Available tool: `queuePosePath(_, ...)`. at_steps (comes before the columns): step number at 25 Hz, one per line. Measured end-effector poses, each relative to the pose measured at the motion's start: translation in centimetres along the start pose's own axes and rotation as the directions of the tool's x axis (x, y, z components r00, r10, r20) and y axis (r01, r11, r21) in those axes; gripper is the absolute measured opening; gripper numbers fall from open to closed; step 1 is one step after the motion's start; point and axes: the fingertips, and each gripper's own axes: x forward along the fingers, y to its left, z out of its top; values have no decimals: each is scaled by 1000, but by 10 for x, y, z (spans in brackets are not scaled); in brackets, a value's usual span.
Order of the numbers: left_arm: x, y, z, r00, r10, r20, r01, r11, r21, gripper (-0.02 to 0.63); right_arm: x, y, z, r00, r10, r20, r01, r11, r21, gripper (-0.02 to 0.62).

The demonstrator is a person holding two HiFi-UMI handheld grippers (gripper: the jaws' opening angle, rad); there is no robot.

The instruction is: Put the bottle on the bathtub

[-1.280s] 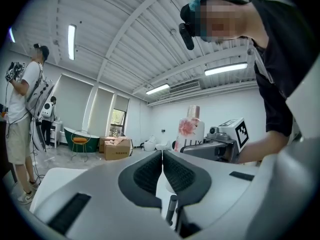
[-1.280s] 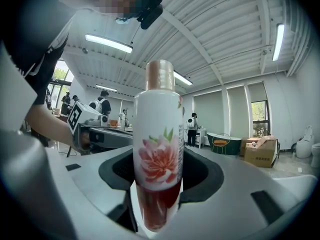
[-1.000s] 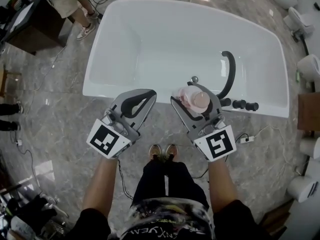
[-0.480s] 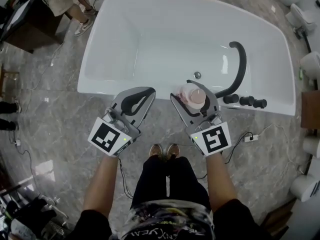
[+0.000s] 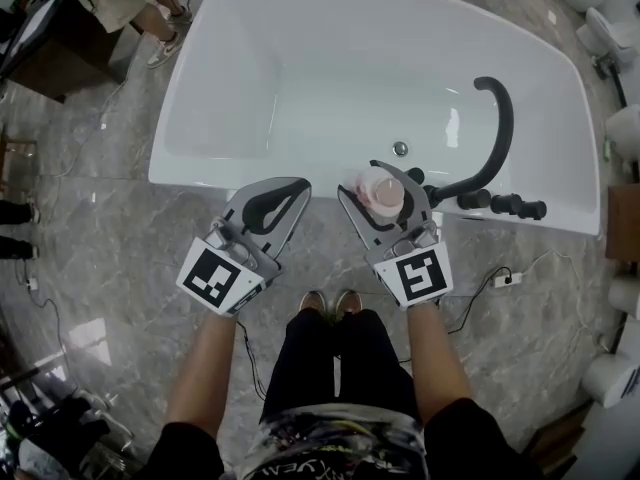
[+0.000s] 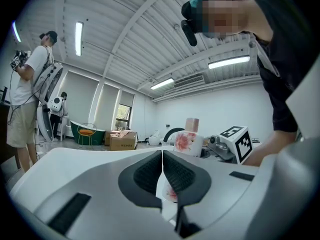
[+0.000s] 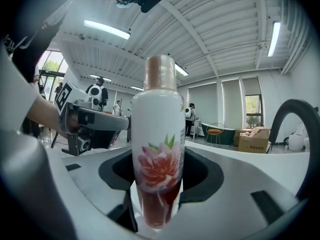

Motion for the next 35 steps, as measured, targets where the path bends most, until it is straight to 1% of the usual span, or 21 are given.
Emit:
queuePosePath(8,1,5,-22,1000,5,-2,-5,1000,-1,23,11,0,-35,1000,-4,-17,4,1000,-16,229)
queuePosePath(12,3,5,-34,1000,2,-6,-3,1000,-4,23,16,-2,-51,1000,-12,-17,12,1000,-9,229)
queuePosePath(16,4,5,-44,1000,1,-9,-1,1000,-2,23,20,-3,-66,999,-26,-47,26,999,19,229)
queuePosePath(20,5,7,-52,1000,3,-9,-3,1000,-1,23,28,-6,-75,999,-31,-18,31,1000,3,229)
queuePosePath(27,7,5,-65,1000,6,-13,-6,1000,-9,23,32,-6,-93,999,-31,-22,31,1000,2,229)
queuePosePath(35,5,5,-70,1000,11,-21,-11,1000,-19,23,36,-6,-94,1000,-31,1,31,999,7,229)
